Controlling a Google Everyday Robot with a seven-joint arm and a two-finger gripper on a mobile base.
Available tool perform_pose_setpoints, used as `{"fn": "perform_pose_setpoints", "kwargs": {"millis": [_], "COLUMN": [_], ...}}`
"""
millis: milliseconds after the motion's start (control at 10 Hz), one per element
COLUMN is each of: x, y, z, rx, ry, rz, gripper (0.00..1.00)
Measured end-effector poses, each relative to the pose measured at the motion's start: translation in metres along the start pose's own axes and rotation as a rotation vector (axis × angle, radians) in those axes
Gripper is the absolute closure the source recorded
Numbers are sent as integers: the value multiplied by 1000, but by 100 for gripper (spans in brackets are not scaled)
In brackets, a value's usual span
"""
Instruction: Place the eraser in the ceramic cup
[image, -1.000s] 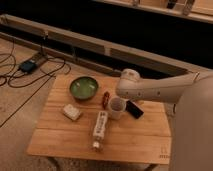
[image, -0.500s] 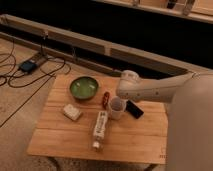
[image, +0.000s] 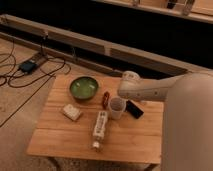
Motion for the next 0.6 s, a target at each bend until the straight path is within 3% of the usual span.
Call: {"fn": "perform_pose_setpoints", "kwargs": {"millis": [600], "x": [8], "y": [-5], "z": [18], "rx": [-9], "ry": [32], "rz": [4], "gripper": [42]}}
